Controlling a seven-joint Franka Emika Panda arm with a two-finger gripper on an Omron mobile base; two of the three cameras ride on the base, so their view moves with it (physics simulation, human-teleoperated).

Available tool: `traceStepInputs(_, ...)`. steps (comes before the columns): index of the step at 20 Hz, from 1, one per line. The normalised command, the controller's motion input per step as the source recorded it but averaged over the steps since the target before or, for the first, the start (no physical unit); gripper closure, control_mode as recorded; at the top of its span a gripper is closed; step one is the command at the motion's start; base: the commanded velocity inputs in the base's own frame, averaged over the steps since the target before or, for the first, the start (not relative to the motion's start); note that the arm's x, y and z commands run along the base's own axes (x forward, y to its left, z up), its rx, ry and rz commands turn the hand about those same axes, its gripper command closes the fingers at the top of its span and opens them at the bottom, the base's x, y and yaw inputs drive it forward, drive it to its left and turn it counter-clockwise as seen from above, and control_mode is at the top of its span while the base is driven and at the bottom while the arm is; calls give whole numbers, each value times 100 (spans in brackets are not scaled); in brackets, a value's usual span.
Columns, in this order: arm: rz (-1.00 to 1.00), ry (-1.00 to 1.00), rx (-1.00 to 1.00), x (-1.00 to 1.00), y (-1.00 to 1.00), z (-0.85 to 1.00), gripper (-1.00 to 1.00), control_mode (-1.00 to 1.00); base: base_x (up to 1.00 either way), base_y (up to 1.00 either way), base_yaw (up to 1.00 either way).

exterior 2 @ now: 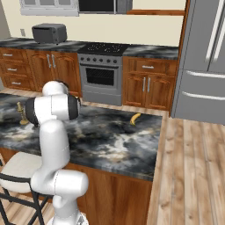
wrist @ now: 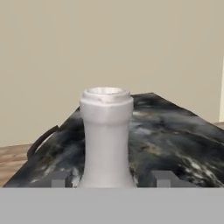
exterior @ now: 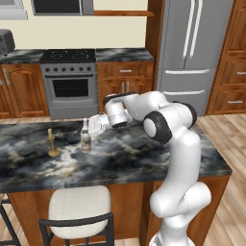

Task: Open the cabinet directly in front. Then move the liquor and the mug to the dining counter with the candle on it.

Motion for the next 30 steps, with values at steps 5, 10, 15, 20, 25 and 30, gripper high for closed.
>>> traceStepInputs(5, 0, 0, 0, 0, 0, 9, -100, -100, 0, 0, 0)
traceStepInputs(10, 0, 0, 0, 0, 0, 49, -100, -100, 0, 0, 0)
traceStepInputs(15, 0, 0, 0, 0, 0, 89, -100, -100, 0, 0, 0)
traceStepInputs(20, 0, 0, 0, -8, -3, 100, -100, -100, 0, 0, 0)
traceStepInputs(25, 0, -1, 0, -86, -81, 90, -100, -100, 0, 0, 0)
traceStepInputs(30, 0, -2, -1, -100, -100, 69, -100, -100, 0, 0, 0)
